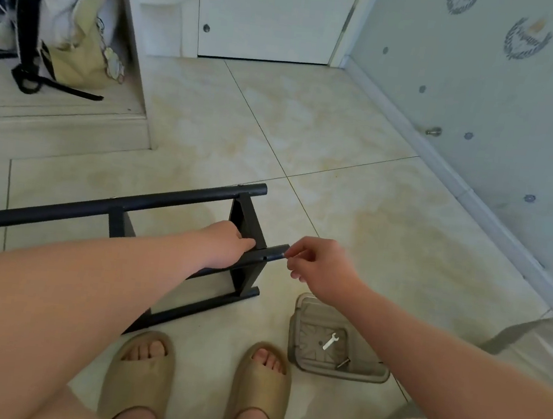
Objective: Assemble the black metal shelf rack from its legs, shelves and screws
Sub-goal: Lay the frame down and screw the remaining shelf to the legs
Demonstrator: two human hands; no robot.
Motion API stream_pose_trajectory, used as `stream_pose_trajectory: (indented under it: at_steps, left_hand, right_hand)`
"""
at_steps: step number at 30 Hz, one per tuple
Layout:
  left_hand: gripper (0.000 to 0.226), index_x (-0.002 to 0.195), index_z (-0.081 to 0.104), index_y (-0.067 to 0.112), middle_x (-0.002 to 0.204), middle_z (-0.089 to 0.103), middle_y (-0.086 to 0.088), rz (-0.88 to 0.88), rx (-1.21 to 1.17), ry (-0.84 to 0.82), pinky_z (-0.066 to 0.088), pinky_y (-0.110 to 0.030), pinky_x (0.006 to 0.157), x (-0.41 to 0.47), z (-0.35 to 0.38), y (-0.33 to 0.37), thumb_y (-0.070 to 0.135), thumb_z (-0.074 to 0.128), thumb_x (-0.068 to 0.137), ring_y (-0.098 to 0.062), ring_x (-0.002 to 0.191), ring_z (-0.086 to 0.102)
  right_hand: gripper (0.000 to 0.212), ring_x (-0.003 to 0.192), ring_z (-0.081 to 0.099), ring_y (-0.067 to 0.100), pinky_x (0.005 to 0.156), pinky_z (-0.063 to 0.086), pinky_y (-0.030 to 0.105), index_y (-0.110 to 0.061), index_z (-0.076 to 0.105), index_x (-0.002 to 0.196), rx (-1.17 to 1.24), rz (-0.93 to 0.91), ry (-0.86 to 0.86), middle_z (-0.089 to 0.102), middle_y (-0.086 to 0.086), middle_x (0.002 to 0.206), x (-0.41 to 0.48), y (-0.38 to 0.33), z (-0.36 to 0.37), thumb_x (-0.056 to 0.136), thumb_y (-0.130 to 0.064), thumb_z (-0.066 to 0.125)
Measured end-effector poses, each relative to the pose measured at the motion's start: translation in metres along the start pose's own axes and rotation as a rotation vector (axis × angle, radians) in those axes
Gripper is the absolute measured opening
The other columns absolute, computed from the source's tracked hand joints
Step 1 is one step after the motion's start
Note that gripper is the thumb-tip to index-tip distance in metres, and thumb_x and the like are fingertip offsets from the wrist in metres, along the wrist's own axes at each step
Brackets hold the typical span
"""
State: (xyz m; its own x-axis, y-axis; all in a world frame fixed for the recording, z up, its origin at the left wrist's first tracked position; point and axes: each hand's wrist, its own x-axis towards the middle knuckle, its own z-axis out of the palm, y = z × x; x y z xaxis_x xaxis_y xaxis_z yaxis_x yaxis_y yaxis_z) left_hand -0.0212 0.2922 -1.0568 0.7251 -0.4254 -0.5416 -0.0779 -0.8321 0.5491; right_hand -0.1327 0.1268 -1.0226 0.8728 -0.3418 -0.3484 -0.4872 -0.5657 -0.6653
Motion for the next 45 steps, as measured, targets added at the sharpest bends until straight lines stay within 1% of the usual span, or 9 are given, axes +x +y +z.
stream_pose_trajectory:
  at_steps: [2, 4, 8, 13, 19, 29, 33, 38, 45]
  left_hand:
    - [0.034, 0.098, 0.064, 0.014, 0.096, 0.06, -0.009, 0.013, -0.046, -0.013, 0.04, -0.032, 0.079, 0.009, 0.001, -0.001, 0.041, 0.045, 0.104, -0.025, 0.087, 0.055]
    - [0.036, 0.092, 0.063, 0.011, 0.09, 0.061, -0.008, 0.014, -0.12, -0.015, 0.041, -0.032, 0.077, 0.018, 0.001, 0.001, 0.042, 0.046, 0.103, -0.024, 0.081, 0.055]
    - [0.037, 0.101, 0.067, 0.005, 0.08, 0.075, -0.007, -0.063, -0.346, -0.153, 0.05, -0.03, 0.068, 0.03, 0.007, 0.005, 0.038, 0.051, 0.101, -0.024, 0.072, 0.073]
    - [0.03, 0.101, 0.065, 0.006, 0.074, 0.074, -0.003, -0.078, -0.44, -0.207, 0.055, -0.026, 0.055, 0.04, 0.01, 0.0, 0.035, 0.06, 0.098, -0.021, 0.066, 0.075]
    - [0.03, 0.101, 0.065, 0.007, 0.074, 0.073, -0.004, -0.079, -0.451, -0.191, 0.054, -0.024, 0.053, 0.044, 0.009, 0.001, 0.036, 0.06, 0.098, -0.019, 0.062, 0.073]
    - [0.033, 0.103, 0.068, 0.003, 0.085, 0.076, -0.011, -0.065, -0.446, -0.185, 0.055, -0.027, 0.056, 0.044, 0.011, -0.001, 0.034, 0.06, 0.098, -0.02, 0.061, 0.073]
    - [0.034, 0.105, 0.067, 0.002, 0.079, 0.073, -0.01, -0.067, -0.444, -0.186, 0.055, -0.027, 0.055, 0.044, 0.01, -0.002, 0.034, 0.061, 0.097, -0.02, 0.06, 0.071]
    - [0.038, 0.111, 0.067, 0.002, 0.093, 0.076, -0.015, -0.086, -0.46, -0.202, 0.054, -0.027, 0.054, 0.046, 0.007, -0.003, 0.037, 0.064, 0.096, -0.02, 0.06, 0.071]
    - [0.041, 0.112, 0.069, 0.004, 0.082, 0.072, -0.007, -0.118, -0.467, -0.207, 0.053, -0.025, 0.051, 0.043, 0.007, -0.002, 0.041, 0.066, 0.094, -0.018, 0.057, 0.069]
  right_hand:
    - [0.022, 0.079, 0.071, 0.025, 0.083, 0.059, 0.049, -0.026, 0.07, 0.082, 0.01, -0.001, -0.038, 0.073, 0.0, 0.069, 0.005, 0.003, 0.002, 0.09, -0.007, 0.065]
    - [0.02, 0.085, 0.07, 0.033, 0.085, 0.058, 0.051, -0.022, 0.072, 0.083, 0.038, 0.002, -0.064, 0.074, 0.007, 0.074, 0.011, 0.005, 0.004, 0.089, -0.004, 0.065]
    - [0.016, 0.087, 0.07, 0.037, 0.087, 0.058, 0.048, -0.016, 0.072, 0.086, 0.08, -0.005, -0.113, 0.074, 0.014, 0.079, 0.02, 0.012, 0.007, 0.088, -0.001, 0.066]
    - [0.019, 0.074, 0.07, 0.024, 0.079, 0.059, 0.037, -0.015, 0.068, 0.083, 0.132, -0.035, -0.155, 0.073, 0.012, 0.078, 0.026, 0.018, 0.014, 0.089, 0.003, 0.065]
    - [0.023, 0.065, 0.068, 0.014, 0.072, 0.058, 0.031, -0.012, 0.067, 0.08, 0.19, -0.012, -0.142, 0.071, 0.009, 0.074, 0.024, 0.022, 0.007, 0.088, 0.009, 0.063]
    - [0.025, 0.067, 0.069, 0.015, 0.072, 0.057, 0.029, -0.012, 0.064, 0.081, 0.185, -0.045, -0.192, 0.071, 0.006, 0.075, 0.019, 0.011, 0.02, 0.091, 0.01, 0.057]
    - [0.024, 0.07, 0.069, 0.018, 0.076, 0.058, 0.034, -0.012, 0.064, 0.082, 0.168, -0.052, -0.188, 0.071, 0.009, 0.078, 0.02, 0.007, 0.023, 0.091, 0.01, 0.057]
    - [0.025, 0.069, 0.068, 0.017, 0.072, 0.057, 0.03, -0.012, 0.064, 0.081, 0.167, -0.05, -0.16, 0.071, 0.006, 0.074, 0.02, 0.008, 0.023, 0.09, 0.01, 0.058]
    - [0.025, 0.065, 0.067, 0.016, 0.068, 0.057, 0.026, -0.012, 0.064, 0.08, 0.19, -0.036, -0.15, 0.07, 0.002, 0.07, 0.02, 0.008, 0.021, 0.09, 0.01, 0.059]
